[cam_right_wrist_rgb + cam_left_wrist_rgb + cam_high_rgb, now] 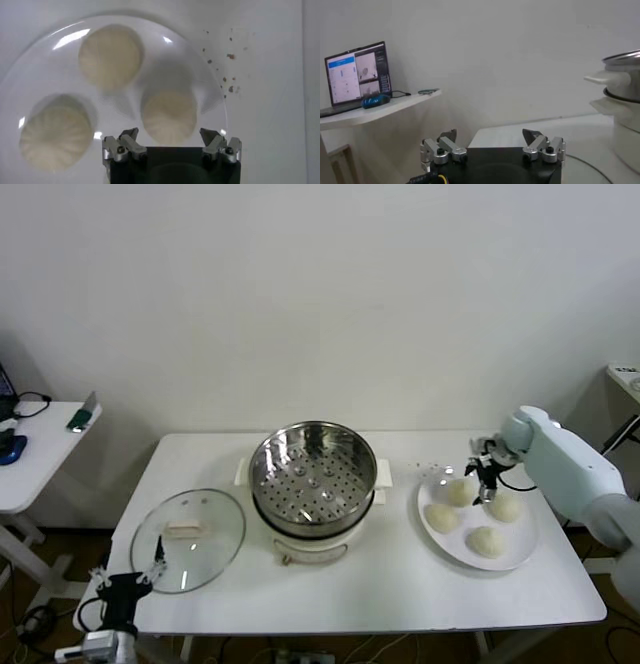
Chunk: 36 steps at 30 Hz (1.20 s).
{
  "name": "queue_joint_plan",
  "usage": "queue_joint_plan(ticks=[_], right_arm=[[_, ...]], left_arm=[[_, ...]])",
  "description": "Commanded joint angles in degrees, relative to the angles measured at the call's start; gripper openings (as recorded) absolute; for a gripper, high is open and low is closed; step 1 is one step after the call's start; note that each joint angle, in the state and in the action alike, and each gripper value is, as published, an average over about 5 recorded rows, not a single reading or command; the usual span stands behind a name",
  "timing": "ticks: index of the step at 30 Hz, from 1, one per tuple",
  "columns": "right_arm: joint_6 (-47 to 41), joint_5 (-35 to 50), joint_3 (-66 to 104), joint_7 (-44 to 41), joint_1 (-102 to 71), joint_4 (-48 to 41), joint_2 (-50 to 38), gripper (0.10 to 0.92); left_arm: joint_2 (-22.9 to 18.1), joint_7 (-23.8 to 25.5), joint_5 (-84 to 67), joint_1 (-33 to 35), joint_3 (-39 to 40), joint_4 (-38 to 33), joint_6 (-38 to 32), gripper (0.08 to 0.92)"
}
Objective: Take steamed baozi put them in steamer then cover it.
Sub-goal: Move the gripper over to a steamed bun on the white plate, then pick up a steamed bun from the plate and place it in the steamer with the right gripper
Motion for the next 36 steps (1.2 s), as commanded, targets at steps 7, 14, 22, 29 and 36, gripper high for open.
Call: queue_joint_plan(ticks=[7,14,22,29,36], right_arm=[[1.27,-1.23,-0.91,-0.30,0.95,-4.55,3.34,0.815],[1.81,-1.98,-1.00,-1.13,1.04,-4.61,3.12,0.746],[2.52,-2.30,-0.94,-1.45,1.34,-4.60,2.96,0.730],[3.75,-0.78,-2.42,-2.32,3.40,-1.38,1.36,0.729],[6.63,6.78,-14.64,-3.96,13.88,9.39,-1.54,0.729]], left_arm=[[0.32,-0.21,-0.09,0.55,-0.44,0.68,-0.89,0.823],[0.32,-0.38,-0.21,0.90,-0.75,0.75,-1.29,0.823],[0.29,-0.63,-0.29,1.27,-0.93,1.09,-1.78,0.823],[0.24,-0.74,-0.60,1.84,-1.17,1.15,-2.20,0.823],[0.49,-0.71,-0.99,2.02,-1.49,0.74,-2.09,0.823]])
